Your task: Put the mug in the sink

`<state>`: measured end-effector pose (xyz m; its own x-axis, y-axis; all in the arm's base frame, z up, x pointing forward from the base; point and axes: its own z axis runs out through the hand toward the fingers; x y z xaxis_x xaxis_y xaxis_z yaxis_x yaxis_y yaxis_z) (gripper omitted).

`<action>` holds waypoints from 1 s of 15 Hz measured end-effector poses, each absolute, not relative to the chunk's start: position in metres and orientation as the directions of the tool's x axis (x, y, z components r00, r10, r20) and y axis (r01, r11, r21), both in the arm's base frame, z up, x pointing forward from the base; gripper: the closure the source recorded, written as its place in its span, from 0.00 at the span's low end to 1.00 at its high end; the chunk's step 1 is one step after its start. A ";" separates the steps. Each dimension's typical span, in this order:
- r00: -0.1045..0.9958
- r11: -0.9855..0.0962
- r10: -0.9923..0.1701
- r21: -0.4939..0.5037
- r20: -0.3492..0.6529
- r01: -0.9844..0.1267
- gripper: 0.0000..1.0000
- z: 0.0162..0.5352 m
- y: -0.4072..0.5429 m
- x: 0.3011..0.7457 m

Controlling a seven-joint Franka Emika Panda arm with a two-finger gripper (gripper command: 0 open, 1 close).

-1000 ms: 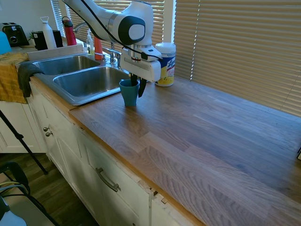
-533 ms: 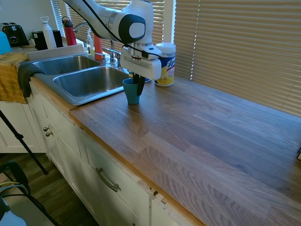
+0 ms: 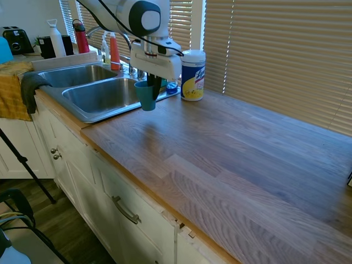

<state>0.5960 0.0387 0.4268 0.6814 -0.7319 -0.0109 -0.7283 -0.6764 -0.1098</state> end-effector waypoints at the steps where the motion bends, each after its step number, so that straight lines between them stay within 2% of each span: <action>1: 0.695 -0.690 -0.719 -0.121 -0.001 -0.714 1.00 0.438 0.060 0.599; 5: 0.732 -0.727 -0.681 -0.143 0.028 -0.671 1.00 0.463 0.155 0.613; 10: 0.780 -0.772 -0.626 -0.148 0.002 -0.619 1.00 0.425 0.235 0.653; 13: 0.795 -0.784 -0.607 -0.145 -0.022 -0.603 1.00 0.400 0.265 0.682; 15: 0.795 -0.784 -0.606 -0.154 -0.018 -0.602 1.00 0.398 0.267 0.687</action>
<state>0.6867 0.2672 0.3980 0.7949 -0.6065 -0.0184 -0.6016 -0.7838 -0.1539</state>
